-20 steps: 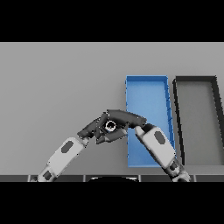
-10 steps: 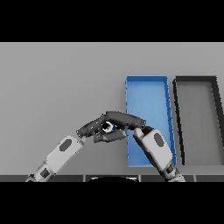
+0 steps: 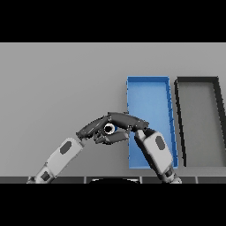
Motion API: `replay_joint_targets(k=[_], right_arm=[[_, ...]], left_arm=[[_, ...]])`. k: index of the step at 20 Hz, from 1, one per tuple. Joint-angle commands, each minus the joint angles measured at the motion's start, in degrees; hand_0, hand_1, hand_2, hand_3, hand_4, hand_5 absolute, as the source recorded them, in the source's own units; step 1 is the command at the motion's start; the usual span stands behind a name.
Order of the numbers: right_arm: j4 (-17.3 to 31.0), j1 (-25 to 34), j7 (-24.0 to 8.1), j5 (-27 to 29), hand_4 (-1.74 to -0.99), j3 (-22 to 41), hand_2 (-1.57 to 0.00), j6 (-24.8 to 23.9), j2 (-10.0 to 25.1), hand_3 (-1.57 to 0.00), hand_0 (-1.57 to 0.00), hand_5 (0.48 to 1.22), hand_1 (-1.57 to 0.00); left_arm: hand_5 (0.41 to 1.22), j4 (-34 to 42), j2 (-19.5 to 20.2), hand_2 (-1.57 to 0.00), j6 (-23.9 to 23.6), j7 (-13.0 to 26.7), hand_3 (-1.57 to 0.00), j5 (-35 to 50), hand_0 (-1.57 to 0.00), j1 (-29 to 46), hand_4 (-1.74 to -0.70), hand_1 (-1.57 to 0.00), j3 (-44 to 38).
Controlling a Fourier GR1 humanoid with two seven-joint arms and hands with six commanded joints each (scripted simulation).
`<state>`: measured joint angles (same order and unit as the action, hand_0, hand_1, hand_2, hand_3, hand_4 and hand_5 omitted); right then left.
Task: Pick up the blue pipe and place it into the blue bin.
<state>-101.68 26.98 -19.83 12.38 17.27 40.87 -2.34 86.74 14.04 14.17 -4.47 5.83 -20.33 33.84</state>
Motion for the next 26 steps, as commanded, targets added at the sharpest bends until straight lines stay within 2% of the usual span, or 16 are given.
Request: replay_joint_targets(k=[1,4,6,9,10,12,13,14,17,19,22,23,26], right_arm=[[0.72,0.81,-0.91,-0.31,-1.488,-0.78,-1.57,-0.10,-0.26,-1.57,-1.57,1.220,-1.57],[1.07,1.36,-2.93,2.95,-1.492,-2.69,-1.57,-0.25,-1.34,-1.57,-1.57,1.220,-1.57],[0.95,1.82,-8.57,11.76,-1.492,-3.63,-1.57,-2.20,-2.77,-1.57,-1.57,1.221,-1.57],[0.62,5.33,-14.84,22.15,-1.494,-5.49,-1.57,-7.45,-1.93,-1.57,-1.57,1.221,-1.57],[1.51,7.32,-15.02,25.16,-1.494,-5.35,-1.57,-9.79,0.46,-1.57,-1.57,1.221,-1.57],[0.59,12.16,-14.81,28.14,-1.492,-5.39,-1.57,-14.70,2.42,-1.57,-1.57,1.221,-1.57],[0.74,14.68,-14.84,30.38,-1.492,-5.77,-1.57,-17.48,4.70,-1.57,-1.57,1.221,-1.57],[1.04,17.54,-14.73,31.04,-1.493,-7.10,-1.57,-19.34,5.74,-1.57,-1.57,1.221,-1.57],[4.26,24.75,-11.88,31.38,-1.495,-10.56,-1.57,-17.22,8.56,-1.57,-1.57,1.221,-1.57],[7.84,28.96,-9.96,30.34,-1.496,-13.77,-1.57,-19.28,9.83,-1.57,-1.57,1.221,-1.57],[12.53,31.28,-7.32,25.25,-1.498,-17.21,-1.57,-21.29,12.21,-1.57,-1.57,1.221,-1.57],[15.93,32.73,-6.67,23.12,-1.498,-18.63,-1.57,-21.28,13.37,-1.57,-1.57,1.221,-1.57],[22.23,31.67,-7.05,19.39,-1.498,-22.42,-1.57,-21.48,16.58,-1.57,-1.57,1.221,-1.57]], left_arm=[[0.623,0.19,-0.36,-0.03,-0.85,3.28,-0.01,0.41,-0.03,-0.15,-0.85,-0.03,-0.06],[0.605,0.00,-0.31,-0.01,-1.31,6.41,-0.01,0.99,-0.02,0.41,-0.88,-0.01,-0.10],[0.572,0.08,-0.42,-0.01,-1.79,6.39,0.00,-0.09,-0.01,0.65,-0.88,-0.01,0.55],[0.535,0.46,0.40,0.00,-1.13,6.81,0.00,0.17,0.00,0.92,-0.87,0.00,0.57],[0.529,0.93,0.35,0.00,-1.50,6.52,0.00,-0.14,0.00,1.51,-0.87,0.00,0.83],[0.515,0.82,0.70,0.00,-1.33,7.21,0.00,0.09,0.00,1.49,-0.86,0.00,0.59],[0.509,1.29,0.72,0.00,-1.10,7.09,0.00,0.23,0.00,1.67,-0.87,0.00,0.83],[0.503,0.42,1.01,0.00,-1.04,6.78,0.00,0.01,0.00,1.46,-0.86,0.00,0.48],[0.486,1.49,0.95,0.00,-0.86,6.69,0.00,0.25,0.00,1.96,-0.87,0.00,0.95],[0.484,1.61,1.20,0.00,-0.77,6.65,0.00,0.67,0.00,1.37,-0.87,0.00,0.37],[0.484,2.35,1.73,0.00,-0.89,7.30,0.00,0.75,0.00,2.16,-0.86,0.00,0.44],[0.484,2.70,1.98,0.00,-1.21,7.56,0.00,0.31,0.00,2.61,-0.85,0.00,0.63],[0.474,2.88,1.56,0.00,-1.98,8.89,0.00,-0.03,0.00,1.66,-0.84,0.00,0.43]])
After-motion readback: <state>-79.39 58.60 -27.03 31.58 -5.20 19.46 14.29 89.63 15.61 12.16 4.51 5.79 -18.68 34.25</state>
